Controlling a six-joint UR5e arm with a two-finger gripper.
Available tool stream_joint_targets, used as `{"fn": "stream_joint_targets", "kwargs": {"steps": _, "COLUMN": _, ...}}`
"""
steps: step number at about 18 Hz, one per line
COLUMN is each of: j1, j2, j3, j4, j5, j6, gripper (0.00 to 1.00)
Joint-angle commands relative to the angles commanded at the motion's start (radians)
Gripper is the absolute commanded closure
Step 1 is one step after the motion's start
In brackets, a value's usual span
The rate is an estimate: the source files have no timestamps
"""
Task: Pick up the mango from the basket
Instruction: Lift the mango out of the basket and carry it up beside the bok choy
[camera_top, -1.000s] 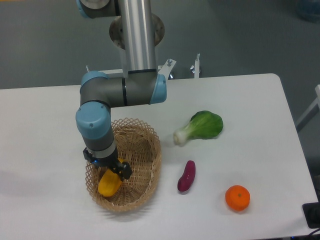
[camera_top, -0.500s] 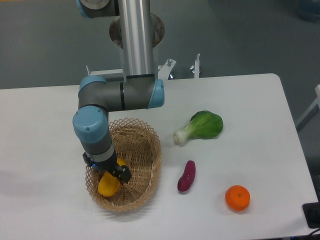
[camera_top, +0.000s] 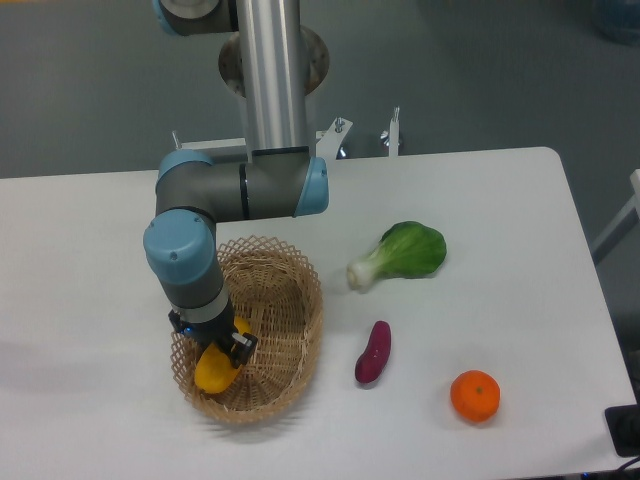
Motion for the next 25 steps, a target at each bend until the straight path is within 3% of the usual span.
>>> {"fn": "stream_joint_targets", "kwargs": {"steps": 4, "j1": 0.018, "j2": 0.057, "j3": 0.021, "j4": -0.011, "j5": -0.008, "j6": 0.077, "gripper": 0.44}}
{"fn": "stream_joint_targets", "kwargs": {"steps": 12, "j1": 0.257, "j2": 0.175, "j3": 0.040, "j4": -0.028, "j5": -0.044, "j6": 0.173, "gripper": 0.43}}
{"fn": "stream_joint_targets", "kwargs": {"steps": 14, "j1": 0.328, "j2": 0.193, "j3": 0.052, "j4": -0.070, "j5": -0.069, "j6": 0.239, "gripper": 0.43}}
{"fn": "stream_joint_targets", "kwargs": {"steps": 19, "j1": 0.504, "j2": 0.247, "j3": 0.116, "j4": -0.262, "j5": -0.121, "j6": 0.469, "gripper": 0.43}}
{"fn": "stream_joint_targets", "kwargs": {"steps": 25, "j1": 0.630, "j2": 0.247, "j3": 0.175, "j4": -0.353, "j5": -0.132, "j6": 0.665, "gripper": 0.43}}
